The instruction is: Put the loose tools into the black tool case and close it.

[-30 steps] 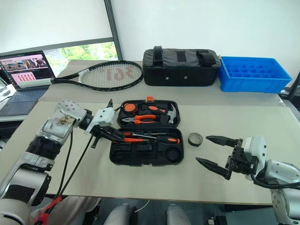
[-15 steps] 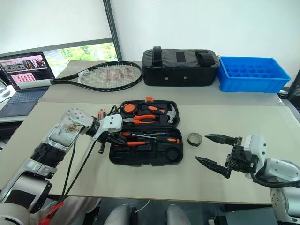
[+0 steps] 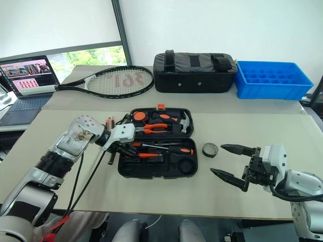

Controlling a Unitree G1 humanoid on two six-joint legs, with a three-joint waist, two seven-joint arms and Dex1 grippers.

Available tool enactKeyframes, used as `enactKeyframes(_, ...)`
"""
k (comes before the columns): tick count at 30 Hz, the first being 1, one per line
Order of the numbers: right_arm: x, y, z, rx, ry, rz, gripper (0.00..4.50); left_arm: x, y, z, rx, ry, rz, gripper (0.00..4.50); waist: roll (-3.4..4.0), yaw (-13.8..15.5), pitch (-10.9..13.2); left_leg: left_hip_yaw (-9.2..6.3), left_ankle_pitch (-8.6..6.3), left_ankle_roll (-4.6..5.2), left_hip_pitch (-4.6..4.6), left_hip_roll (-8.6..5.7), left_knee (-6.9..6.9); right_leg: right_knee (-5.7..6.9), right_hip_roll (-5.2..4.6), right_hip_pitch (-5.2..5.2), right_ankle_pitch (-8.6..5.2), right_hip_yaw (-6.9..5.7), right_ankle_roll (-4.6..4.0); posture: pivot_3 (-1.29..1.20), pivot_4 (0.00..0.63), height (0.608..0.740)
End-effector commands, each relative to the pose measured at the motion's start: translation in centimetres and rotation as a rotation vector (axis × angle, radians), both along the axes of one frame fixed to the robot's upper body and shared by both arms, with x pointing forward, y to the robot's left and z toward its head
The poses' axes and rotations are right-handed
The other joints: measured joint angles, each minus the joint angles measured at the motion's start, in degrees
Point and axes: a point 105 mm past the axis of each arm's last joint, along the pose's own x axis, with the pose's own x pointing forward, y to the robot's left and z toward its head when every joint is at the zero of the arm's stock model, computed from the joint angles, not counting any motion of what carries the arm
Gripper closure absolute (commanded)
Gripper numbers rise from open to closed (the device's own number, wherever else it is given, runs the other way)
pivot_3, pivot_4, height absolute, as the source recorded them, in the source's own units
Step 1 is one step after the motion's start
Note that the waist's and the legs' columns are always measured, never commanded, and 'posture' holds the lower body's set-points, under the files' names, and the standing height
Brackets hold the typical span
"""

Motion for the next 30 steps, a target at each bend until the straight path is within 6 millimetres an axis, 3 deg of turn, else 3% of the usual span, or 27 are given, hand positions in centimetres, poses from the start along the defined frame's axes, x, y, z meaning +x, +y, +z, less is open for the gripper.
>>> enactKeyframes(1,0.0,0.0,0.9,0.000,-0.055,0.003,0.00,0.4,0.1,0.1,0.008,-0.018,0.013,4.50,-0.01,0.06,0.00,0.00,0.00,0.00,0.00,0.00,0.00,0.00,0.00,0.00,0.00,0.00,0.00,0.00,0.150,0.708)
enactKeyframes(2,0.0,0.0,0.9,-0.001,-0.055,0.003,0.00,0.4,0.0,0.2,0.002,-0.020,0.014,4.50,0.00,0.11,0.00,0.00,0.00,0.00,0.01,0.00,0.00,0.01,0.00,0.01,0.00,0.00,0.00,0.00,0.150,0.708)
enactKeyframes(4,0.0,0.0,0.9,-0.002,-0.056,0.004,0.00,0.4,0.0,0.4,-0.005,-0.023,0.014,3.56,0.00,0.15,0.00,0.00,0.00,0.00,0.01,0.00,0.01,0.01,0.00,0.01,0.00,0.00,0.00,0.00,0.150,0.708)
enactKeyframes(5,0.1,0.0,0.9,-0.002,-0.057,0.005,0.00,0.5,0.0,0.6,-0.010,-0.030,0.019,3.37,0.00,0.15,0.00,0.00,0.00,0.00,0.00,0.00,0.01,0.01,0.00,0.01,-0.01,0.00,0.01,0.00,0.150,0.708)
enactKeyframes(11,0.2,0.1,1.0,-0.003,-0.058,0.009,0.00,0.2,0.3,2.9,-0.084,-0.056,-0.005,1.12,0.02,0.12,0.00,-0.01,0.00,0.00,-0.01,0.00,0.00,0.00,0.00,0.00,0.00,-0.01,0.00,0.00,0.150,0.708)
enactKeyframes(16,0.3,0.0,1.0,-0.006,-0.056,0.012,0.00,-1.2,0.4,5.5,-0.197,0.003,-0.073,1.12,0.02,0.06,0.01,-0.01,0.00,0.00,-0.02,0.01,0.00,0.01,0.00,-0.02,0.00,-0.02,0.00,0.00,0.150,0.708)
enactKeyframes(19,0.4,0.1,1.1,-0.005,-0.060,0.011,0.00,-1.6,-0.3,5.9,-0.293,0.000,-0.102,1.78,0.02,0.17,0.00,0.00,0.00,0.00,-0.03,0.00,0.00,0.00,0.00,-0.02,0.00,-0.02,0.00,0.00,0.150,0.708)
enactKeyframes(26,0.2,0.2,0.9,-0.002,-0.058,0.011,0.00,-1.0,-2.8,3.8,-0.468,-0.057,-0.020,4.47,0.02,0.22,0.00,-0.04,0.00,0.00,-0.04,0.00,0.02,-0.02,-0.02,0.02,0.04,-0.02,-0.07,0.00,0.150,0.708)
enactKeyframes(30,0.2,0.1,0.9,-0.006,-0.056,0.009,0.00,-0.8,-3.8,0.6,-0.483,-0.078,0.056,4.49,0.00,0.11,0.01,-0.05,0.00,0.00,0.01,0.00,0.01,-0.01,-0.01,0.06,0.07,-0.01,-0.12,0.00,0.150,0.708)
